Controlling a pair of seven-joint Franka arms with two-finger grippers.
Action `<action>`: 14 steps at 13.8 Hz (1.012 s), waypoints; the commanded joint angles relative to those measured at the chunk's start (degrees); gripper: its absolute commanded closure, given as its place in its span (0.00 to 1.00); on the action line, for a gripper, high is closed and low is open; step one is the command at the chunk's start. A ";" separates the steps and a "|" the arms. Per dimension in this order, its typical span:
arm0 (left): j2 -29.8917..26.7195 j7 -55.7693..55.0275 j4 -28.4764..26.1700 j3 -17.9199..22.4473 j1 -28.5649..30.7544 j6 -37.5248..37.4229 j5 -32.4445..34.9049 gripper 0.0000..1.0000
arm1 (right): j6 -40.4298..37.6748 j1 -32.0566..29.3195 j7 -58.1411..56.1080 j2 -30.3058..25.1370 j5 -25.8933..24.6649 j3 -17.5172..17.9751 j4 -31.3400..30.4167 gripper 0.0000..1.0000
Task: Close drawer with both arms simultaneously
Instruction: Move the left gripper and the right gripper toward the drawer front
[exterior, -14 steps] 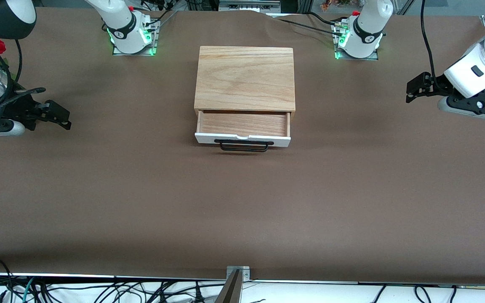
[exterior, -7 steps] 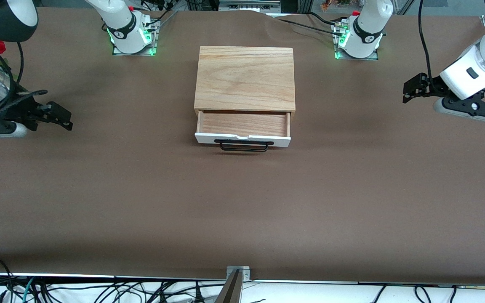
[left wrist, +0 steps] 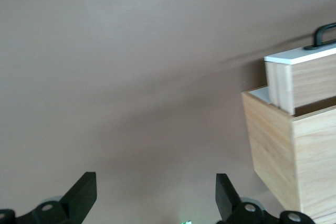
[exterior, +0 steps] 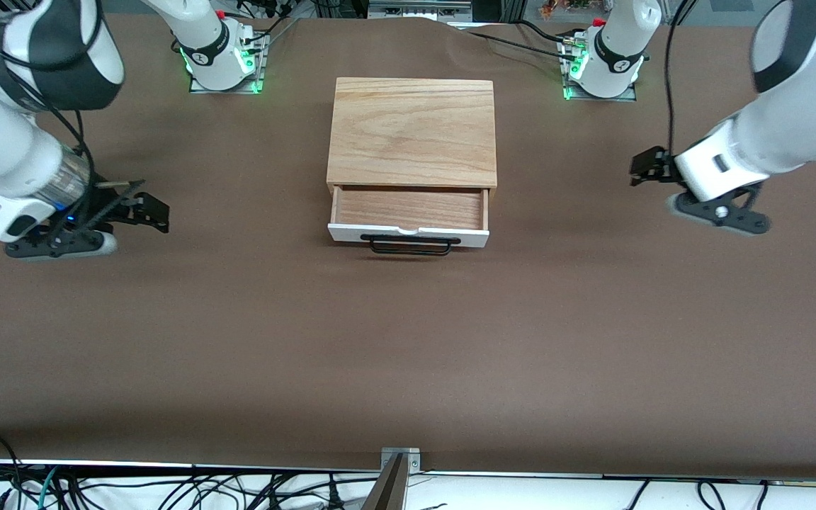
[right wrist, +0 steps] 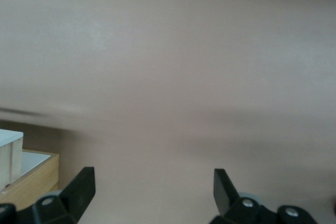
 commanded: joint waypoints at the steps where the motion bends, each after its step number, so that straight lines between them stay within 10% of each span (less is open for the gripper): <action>1: 8.79 -0.30 10.21 0.16 -2.58 -0.88 -1.88 0.00 | 2.80 1.12 0.39 4.20 4.67 1.83 1.31 0.00; 6: 14.87 -0.65 12.07 0.08 -6.10 6.93 -5.14 0.00 | 6.94 2.96 0.31 10.27 23.21 2.19 1.31 0.00; 14: 23.22 -1.70 9.53 0.08 -9.26 19.57 -17.51 0.00 | 13.79 9.64 -1.54 17.39 33.87 2.71 1.31 0.00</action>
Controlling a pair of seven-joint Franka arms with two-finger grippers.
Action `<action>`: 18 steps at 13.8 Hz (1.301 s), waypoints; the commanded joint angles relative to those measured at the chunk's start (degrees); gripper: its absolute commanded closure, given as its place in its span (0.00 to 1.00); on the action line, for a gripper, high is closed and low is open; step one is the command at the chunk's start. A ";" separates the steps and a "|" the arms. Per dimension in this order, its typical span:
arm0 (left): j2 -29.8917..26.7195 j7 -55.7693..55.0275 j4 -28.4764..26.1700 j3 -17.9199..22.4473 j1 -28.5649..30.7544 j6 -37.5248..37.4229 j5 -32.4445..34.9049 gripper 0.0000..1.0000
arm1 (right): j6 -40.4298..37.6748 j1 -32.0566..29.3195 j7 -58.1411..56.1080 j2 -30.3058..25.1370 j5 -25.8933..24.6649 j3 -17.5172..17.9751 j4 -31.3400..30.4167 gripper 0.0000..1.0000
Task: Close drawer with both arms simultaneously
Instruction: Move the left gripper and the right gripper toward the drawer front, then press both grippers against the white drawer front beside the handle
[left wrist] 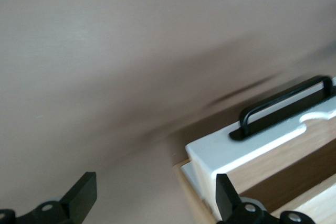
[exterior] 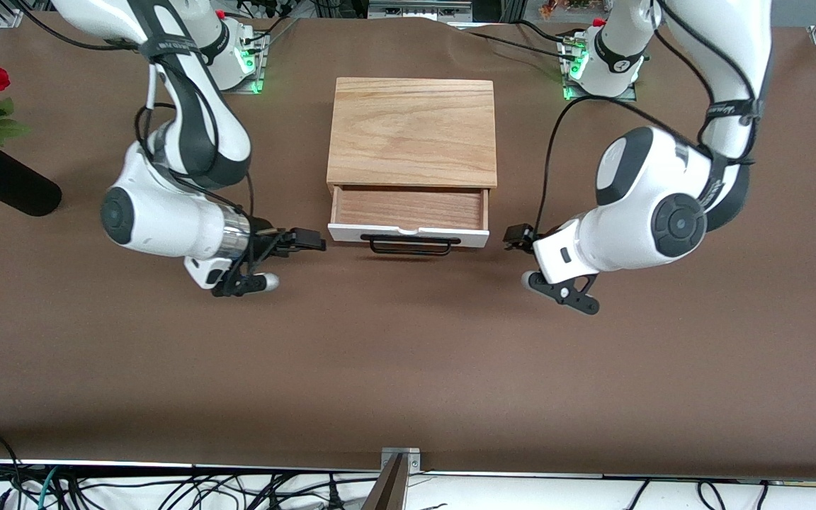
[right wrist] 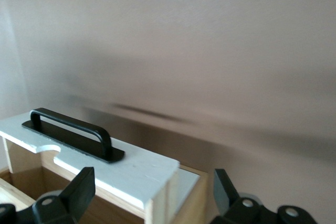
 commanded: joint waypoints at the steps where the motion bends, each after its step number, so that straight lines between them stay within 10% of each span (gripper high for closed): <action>1: 1.79 -1.36 -1.00 0.34 -2.09 5.97 -3.95 0.00 | 1.56 0.86 -1.96 2.65 2.23 0.04 1.23 0.00; 18: 2.32 -13.31 -7.60 -2.29 -3.68 8.19 -5.80 0.00 | 2.35 4.47 -7.06 6.70 7.77 1.71 0.61 0.00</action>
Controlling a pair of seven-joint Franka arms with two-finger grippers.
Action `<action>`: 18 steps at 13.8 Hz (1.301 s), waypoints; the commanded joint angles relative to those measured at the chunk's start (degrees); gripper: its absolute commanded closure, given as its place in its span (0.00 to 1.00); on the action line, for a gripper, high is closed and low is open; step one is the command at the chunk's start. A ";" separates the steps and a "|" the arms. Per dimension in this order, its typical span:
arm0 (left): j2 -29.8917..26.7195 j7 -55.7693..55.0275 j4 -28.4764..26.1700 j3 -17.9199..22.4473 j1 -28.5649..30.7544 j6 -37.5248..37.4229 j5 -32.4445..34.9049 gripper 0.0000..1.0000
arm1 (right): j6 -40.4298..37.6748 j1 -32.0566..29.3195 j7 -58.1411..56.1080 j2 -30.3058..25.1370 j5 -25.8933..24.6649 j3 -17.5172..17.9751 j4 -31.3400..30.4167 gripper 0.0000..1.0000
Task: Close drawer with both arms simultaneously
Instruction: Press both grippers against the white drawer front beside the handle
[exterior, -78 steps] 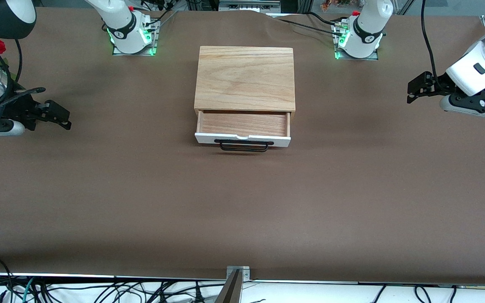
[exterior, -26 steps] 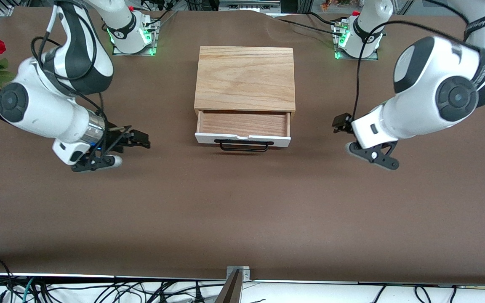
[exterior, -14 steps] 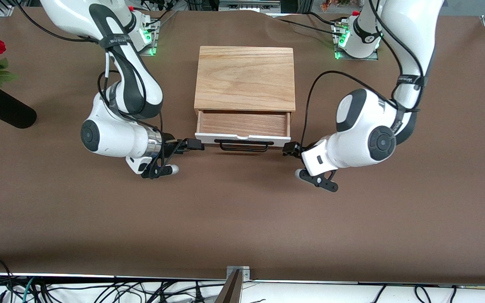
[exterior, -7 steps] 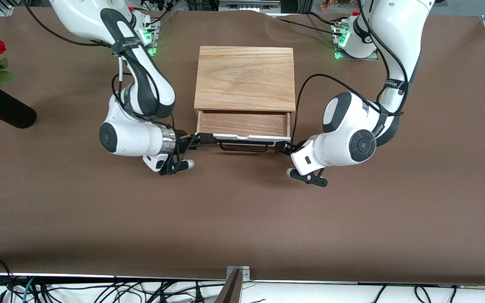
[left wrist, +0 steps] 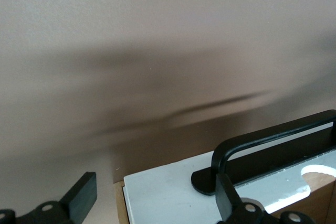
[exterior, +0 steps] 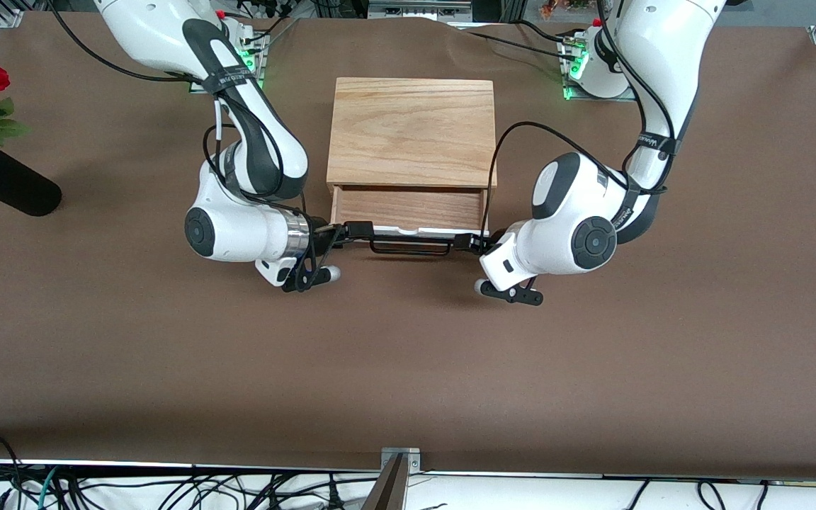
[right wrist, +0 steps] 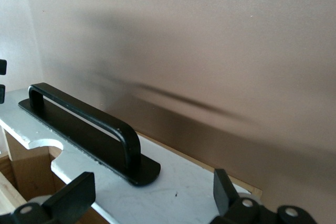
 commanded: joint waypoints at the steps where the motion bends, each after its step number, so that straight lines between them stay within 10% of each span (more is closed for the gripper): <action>1: -1.64 -1.47 -2.17 -0.13 0.03 0.39 -2.79 0.00 | -0.15 0.21 -1.15 1.14 0.73 -0.08 0.49 0.00; 18: -1.55 -7.28 -3.48 -0.84 -0.06 -0.93 -3.86 0.00 | -0.59 0.21 -0.45 1.14 0.73 -0.08 0.22 0.00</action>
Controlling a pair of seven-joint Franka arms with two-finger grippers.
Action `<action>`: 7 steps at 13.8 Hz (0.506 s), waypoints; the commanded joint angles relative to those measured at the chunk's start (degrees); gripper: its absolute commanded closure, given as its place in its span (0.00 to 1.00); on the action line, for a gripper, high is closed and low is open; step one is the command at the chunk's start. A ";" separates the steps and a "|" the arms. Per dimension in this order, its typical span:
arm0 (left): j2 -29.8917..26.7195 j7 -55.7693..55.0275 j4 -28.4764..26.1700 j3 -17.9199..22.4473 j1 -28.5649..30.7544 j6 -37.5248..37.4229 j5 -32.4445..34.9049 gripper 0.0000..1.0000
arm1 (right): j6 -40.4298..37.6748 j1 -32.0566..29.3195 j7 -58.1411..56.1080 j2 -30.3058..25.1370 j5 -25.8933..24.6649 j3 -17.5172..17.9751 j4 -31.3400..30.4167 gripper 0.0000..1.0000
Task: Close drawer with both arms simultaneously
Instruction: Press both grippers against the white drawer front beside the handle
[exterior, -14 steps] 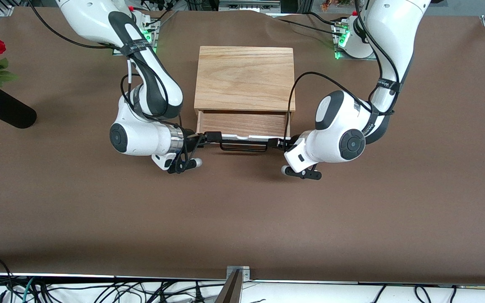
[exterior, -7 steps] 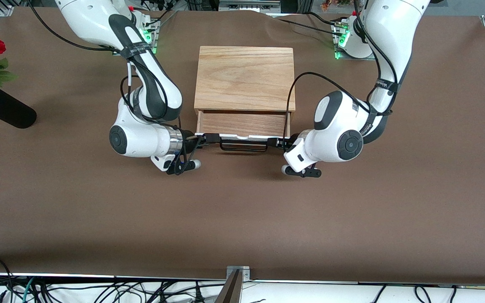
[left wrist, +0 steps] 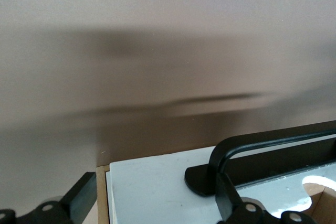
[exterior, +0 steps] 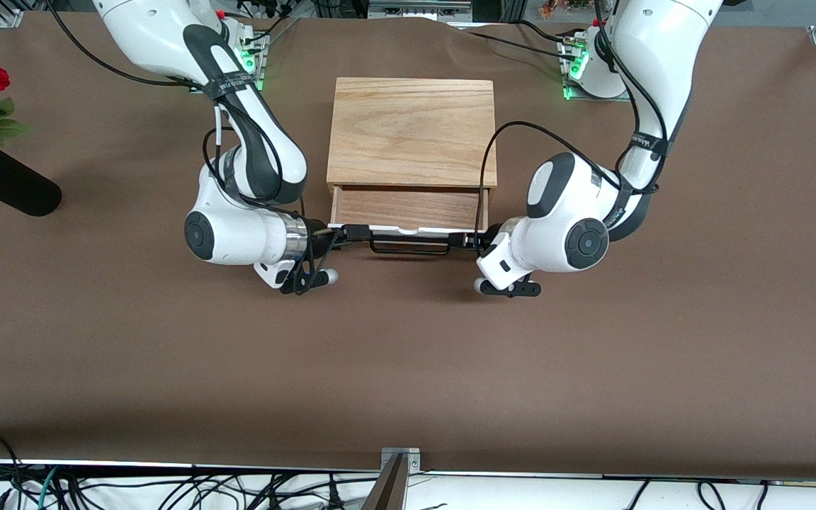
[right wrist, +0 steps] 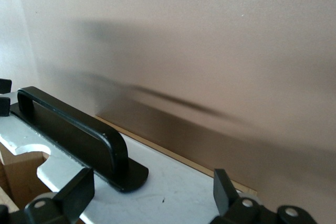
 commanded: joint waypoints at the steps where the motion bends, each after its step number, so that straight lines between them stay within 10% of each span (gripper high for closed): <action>1: -1.53 -0.33 -1.81 -0.25 -0.07 -0.74 -1.68 0.00 | -0.60 0.37 -0.45 0.47 0.69 0.21 0.22 0.00; 7: -1.61 -0.33 -1.81 -0.25 0.02 -2.40 -1.68 0.00 | -0.60 0.63 -0.27 0.47 0.69 0.21 -0.31 0.00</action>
